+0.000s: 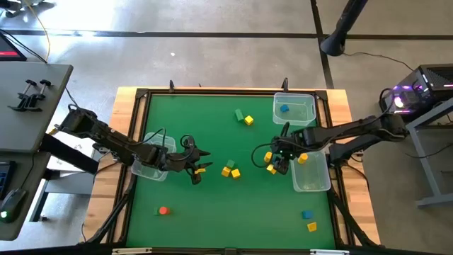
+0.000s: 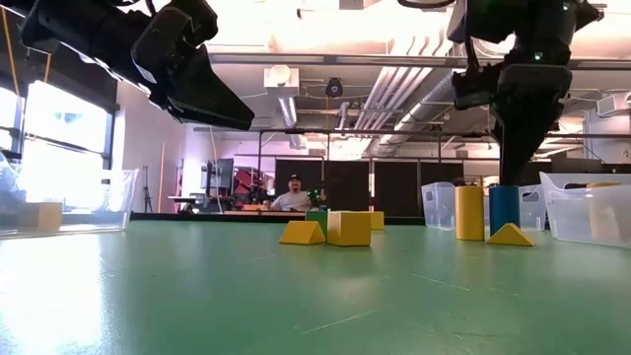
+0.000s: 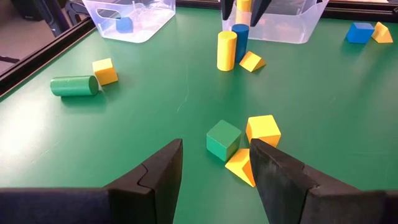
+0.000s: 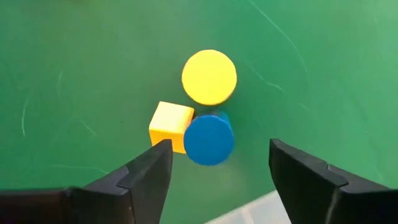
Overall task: Sort blocks by size
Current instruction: Put the blue cylindrical block into the bottom right transparent bin
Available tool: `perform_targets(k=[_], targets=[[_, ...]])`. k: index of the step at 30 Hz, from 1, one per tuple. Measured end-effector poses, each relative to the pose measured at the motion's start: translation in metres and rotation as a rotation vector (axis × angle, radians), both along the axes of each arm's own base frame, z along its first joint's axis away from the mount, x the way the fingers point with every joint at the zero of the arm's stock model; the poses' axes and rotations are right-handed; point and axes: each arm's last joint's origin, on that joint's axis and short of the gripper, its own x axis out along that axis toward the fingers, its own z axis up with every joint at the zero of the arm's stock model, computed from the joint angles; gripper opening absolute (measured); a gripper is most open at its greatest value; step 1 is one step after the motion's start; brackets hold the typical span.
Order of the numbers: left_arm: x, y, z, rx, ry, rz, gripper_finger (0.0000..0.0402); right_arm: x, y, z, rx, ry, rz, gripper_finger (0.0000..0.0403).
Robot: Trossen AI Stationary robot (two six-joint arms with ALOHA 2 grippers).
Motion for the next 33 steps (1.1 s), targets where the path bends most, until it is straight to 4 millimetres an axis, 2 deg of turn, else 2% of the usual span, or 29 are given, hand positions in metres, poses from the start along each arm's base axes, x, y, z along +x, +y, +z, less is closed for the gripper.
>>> perform_targets(k=[10,13,17,23,27,33], targets=[[0.0,0.0,0.0,0.0,0.0,0.0,0.0172,0.001,0.0,-0.017,-0.034,-0.013,0.043,0.0258],[0.0,0.0,0.0,-0.001,-0.001,0.0,0.0172,0.002,0.0,-0.02,-0.049,-0.008,0.06,0.0247],[0.0,0.0,0.0,-0.001,-0.001,0.0,0.0172,0.005,0.0,-0.026,-0.075,0.019,0.085,0.0206],[0.0,0.0,0.0,-0.001,0.0,0.0,0.0172,0.008,0.0,-0.032,-0.079,0.049,0.09,0.0123],[0.0,0.0,0.0,-0.001,0.0,0.0,0.0172,0.012,0.002,-0.021,-0.082,0.035,0.091,0.0123],[0.0,0.0,0.0,-0.001,0.0,0.0,0.0172,0.014,0.017,0.022,-0.135,0.11,0.101,0.0123]])
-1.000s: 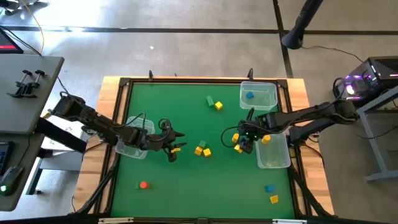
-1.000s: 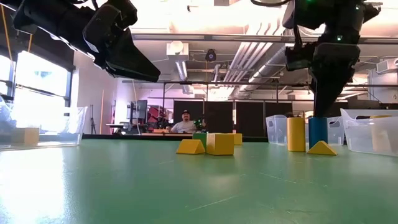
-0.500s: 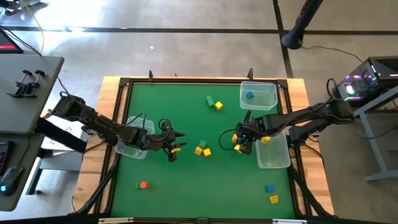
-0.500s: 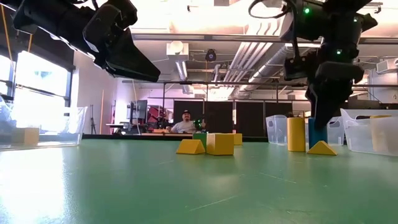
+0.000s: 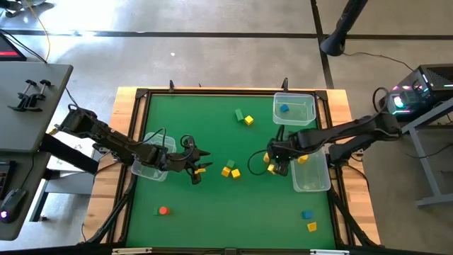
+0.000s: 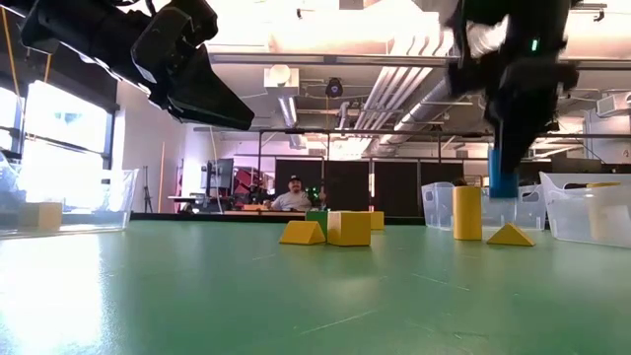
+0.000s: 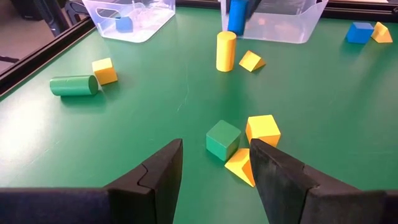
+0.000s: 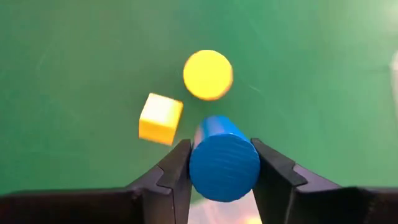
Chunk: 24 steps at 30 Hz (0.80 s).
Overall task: Sort blocks by size
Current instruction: Put the blue cylindrical block into the bottom right transparent bin
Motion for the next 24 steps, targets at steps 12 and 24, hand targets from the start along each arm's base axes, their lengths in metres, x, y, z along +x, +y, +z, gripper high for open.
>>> perform_targets(k=[12,24], targets=[[0.0,0.0,0.0,-0.001,0.0,-0.001,0.0172,-0.043,0.037,0.054,-0.007,0.21,-0.223,0.0123],[0.0,0.0,0.0,0.007,0.002,-0.004,0.0172,-0.074,0.041,-0.001,0.041,0.315,-0.42,0.0123]])
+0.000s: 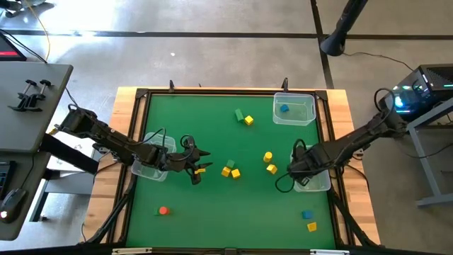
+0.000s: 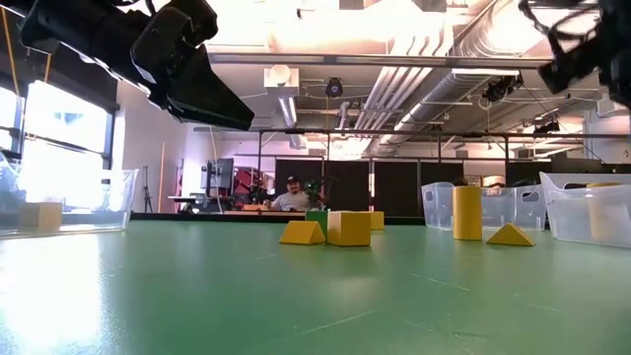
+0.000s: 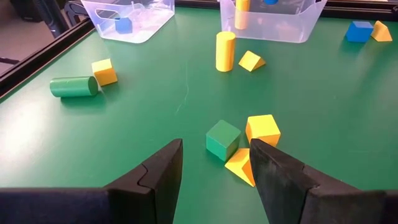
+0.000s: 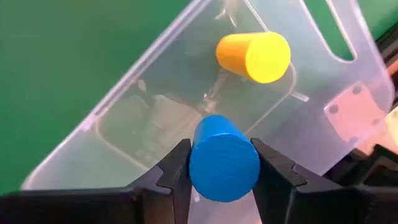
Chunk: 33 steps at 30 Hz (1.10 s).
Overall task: Sort blocks by size
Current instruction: Put the blue cylindrical block into the bottom right transparent bin
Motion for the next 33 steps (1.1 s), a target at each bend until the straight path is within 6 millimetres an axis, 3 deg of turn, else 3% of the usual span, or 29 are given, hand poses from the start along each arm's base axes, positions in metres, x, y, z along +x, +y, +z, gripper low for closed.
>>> perform_targets(k=[9,23,29,33], targets=[[0.0,0.0,0.0,0.0,-0.001,0.0,0.0172,-0.01,-0.017,-0.032,-0.093,0.036,-0.066,0.0123],[0.0,0.0,0.001,-0.002,-0.007,0.0,0.0172,-0.007,-0.027,-0.035,-0.148,-0.079,-0.116,0.0123],[0.0,0.0,0.001,-0.002,-0.007,0.0,0.0172,-0.006,-0.028,-0.036,-0.165,-0.092,-0.122,0.0163],[0.0,0.0,0.001,-0.002,-0.007,-0.001,0.0172,-0.006,-0.029,-0.035,-0.201,-0.113,-0.144,0.0168]])
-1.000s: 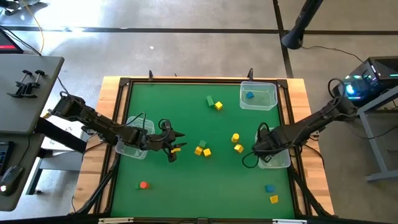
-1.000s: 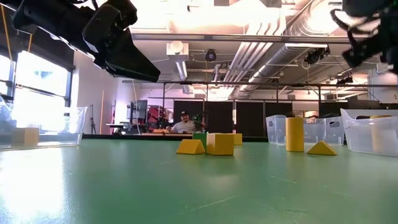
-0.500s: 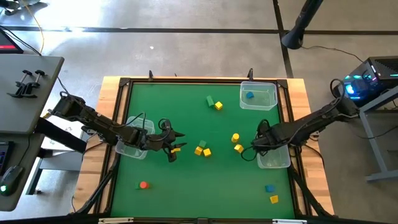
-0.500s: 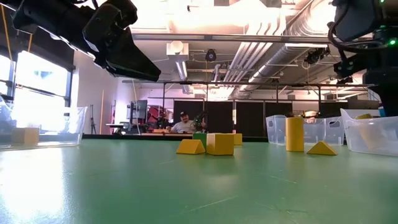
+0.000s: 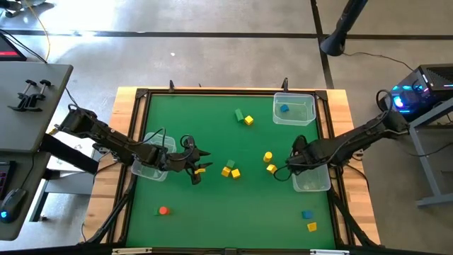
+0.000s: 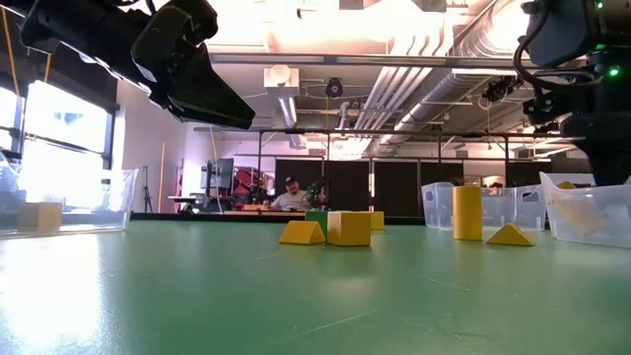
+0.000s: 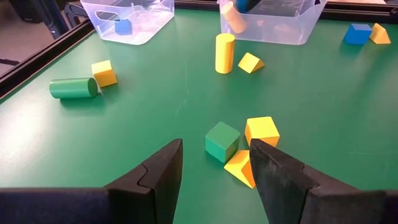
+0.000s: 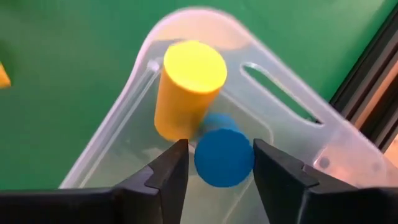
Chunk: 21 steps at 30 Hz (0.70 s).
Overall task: Sort blocks by size
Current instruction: Put the blue cylindrical block into the bottom right transparent bin, then adjust the yellow cylindrical block in the bottom left transparent bin
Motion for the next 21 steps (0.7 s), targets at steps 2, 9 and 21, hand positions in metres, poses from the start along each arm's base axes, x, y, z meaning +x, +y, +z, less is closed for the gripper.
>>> perform_targets(k=[2,9,21], targets=[[0.0,0.0,0.0,0.0,0.0,0.0,0.0172,0.0,0.0,0.0,-0.016,-0.007,-0.003,0.0169],[0.0,0.0,0.0,0.0,0.0,0.0,0.0172,0.0,-0.001,0.001,-0.043,-0.002,0.021,0.0196],[0.001,0.0,0.001,-0.011,-0.016,0.003,0.0172,0.01,0.005,0.056,-0.229,-0.102,0.119,0.0213]])
